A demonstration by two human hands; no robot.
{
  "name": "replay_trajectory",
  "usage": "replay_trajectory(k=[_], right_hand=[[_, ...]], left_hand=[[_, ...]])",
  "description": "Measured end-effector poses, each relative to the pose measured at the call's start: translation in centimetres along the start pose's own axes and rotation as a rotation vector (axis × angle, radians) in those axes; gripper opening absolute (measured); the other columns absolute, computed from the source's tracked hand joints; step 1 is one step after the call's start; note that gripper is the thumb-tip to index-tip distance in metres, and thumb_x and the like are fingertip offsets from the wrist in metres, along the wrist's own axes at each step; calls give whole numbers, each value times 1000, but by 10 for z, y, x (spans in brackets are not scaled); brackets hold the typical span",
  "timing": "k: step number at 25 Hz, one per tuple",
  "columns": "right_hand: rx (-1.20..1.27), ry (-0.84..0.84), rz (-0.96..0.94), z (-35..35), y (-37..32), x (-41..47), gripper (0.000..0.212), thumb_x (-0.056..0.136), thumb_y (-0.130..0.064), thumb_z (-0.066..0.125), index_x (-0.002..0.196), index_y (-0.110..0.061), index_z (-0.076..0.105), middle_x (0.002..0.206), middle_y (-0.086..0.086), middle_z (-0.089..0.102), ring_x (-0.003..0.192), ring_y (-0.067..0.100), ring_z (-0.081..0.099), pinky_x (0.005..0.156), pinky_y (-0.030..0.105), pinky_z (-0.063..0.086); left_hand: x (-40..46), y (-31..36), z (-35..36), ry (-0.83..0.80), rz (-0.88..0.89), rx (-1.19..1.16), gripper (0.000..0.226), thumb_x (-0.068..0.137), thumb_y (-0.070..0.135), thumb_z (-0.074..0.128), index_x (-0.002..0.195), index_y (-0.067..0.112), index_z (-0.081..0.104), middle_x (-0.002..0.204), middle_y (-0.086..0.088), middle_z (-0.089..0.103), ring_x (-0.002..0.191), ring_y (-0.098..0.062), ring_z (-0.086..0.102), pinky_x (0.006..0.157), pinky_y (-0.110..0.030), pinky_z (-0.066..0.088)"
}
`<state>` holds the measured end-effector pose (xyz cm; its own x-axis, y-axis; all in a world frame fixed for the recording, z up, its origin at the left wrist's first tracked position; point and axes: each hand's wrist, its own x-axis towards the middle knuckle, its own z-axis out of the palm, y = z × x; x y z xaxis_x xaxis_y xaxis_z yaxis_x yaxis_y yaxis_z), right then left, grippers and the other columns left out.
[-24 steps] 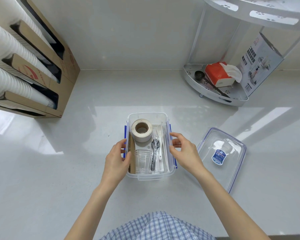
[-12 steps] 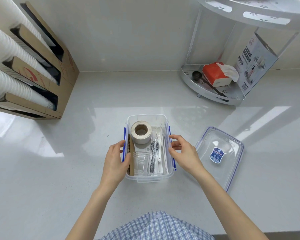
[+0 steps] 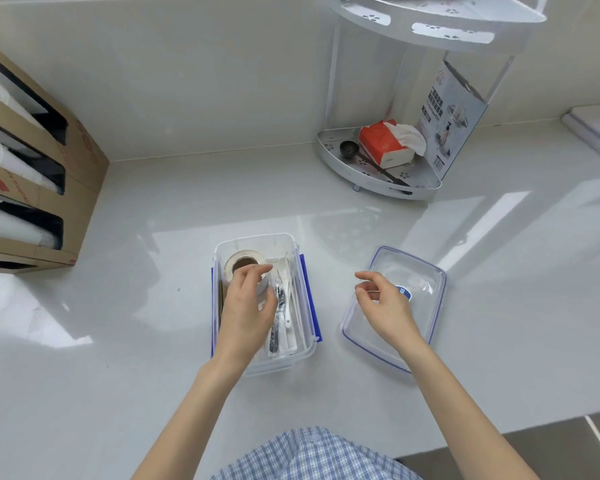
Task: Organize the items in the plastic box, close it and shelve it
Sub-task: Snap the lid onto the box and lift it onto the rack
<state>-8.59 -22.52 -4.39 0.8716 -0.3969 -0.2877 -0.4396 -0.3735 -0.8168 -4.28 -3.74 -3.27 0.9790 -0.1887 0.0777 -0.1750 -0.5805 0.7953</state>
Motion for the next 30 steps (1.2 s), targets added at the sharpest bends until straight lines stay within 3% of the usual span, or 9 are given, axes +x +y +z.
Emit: replay_trajectory(k=[3, 6, 10, 17, 21, 26, 30], right_hand=[[-29, 73, 41, -19, 15, -2, 35, 91, -12, 44, 124, -16, 50, 124, 11, 53, 99, 15, 50, 86, 22, 35], [-75, 144, 106, -36, 31, -3, 38, 90, -12, 45, 127, -15, 47, 130, 15, 45, 115, 23, 49, 92, 22, 33], [-150, 167, 260, -50, 47, -8, 50, 89, -17, 48, 137, -12, 33, 135, 20, 32, 129, 34, 31, 106, 34, 29], [-166, 89, 403, -52, 60, -11, 61, 89, -20, 47, 142, -10, 19, 139, 23, 28, 131, 38, 27, 107, 38, 28], [-145, 108, 401, -48, 58, -10, 60, 90, -18, 46, 142, -9, 19, 138, 22, 28, 131, 38, 26, 108, 37, 26], [-139, 120, 390, -43, 50, -12, 58, 90, -17, 44, 142, -11, 19, 138, 22, 28, 130, 38, 25, 104, 38, 30], [-99, 189, 333, -49, 35, -9, 55, 91, -18, 44, 141, -11, 22, 139, 24, 29, 130, 39, 25, 105, 39, 28]], left_hand=[[8, 19, 25, -87, 53, -16, 32, 86, 5, 46, 117, 11, 50, 122, -6, 48, 109, -18, 49, 94, -25, 38], [13, 39, 54, -222, 111, 8, 36, 87, 9, 44, 123, 11, 44, 130, -7, 45, 118, -20, 45, 98, -25, 34], [9, 55, 91, -442, 130, 104, 46, 89, 16, 41, 133, 7, 29, 143, -8, 33, 131, -22, 32, 103, -24, 24], [5, 54, 121, -701, -128, 236, 57, 89, 20, 40, 136, 0, 16, 149, -17, 17, 137, -29, 18, 111, -36, 20], [4, 50, 122, -699, -159, 267, 57, 89, 21, 40, 138, 4, 14, 151, -17, 10, 139, -31, 13, 112, -39, 18], [1, 55, 120, -678, -162, 275, 55, 87, 23, 41, 137, 9, 20, 149, -16, 19, 136, -33, 18, 110, -42, 22], [4, 67, 106, -513, -50, 242, 50, 87, 24, 43, 134, 14, 30, 147, -16, 23, 136, -32, 18, 110, -41, 20]])
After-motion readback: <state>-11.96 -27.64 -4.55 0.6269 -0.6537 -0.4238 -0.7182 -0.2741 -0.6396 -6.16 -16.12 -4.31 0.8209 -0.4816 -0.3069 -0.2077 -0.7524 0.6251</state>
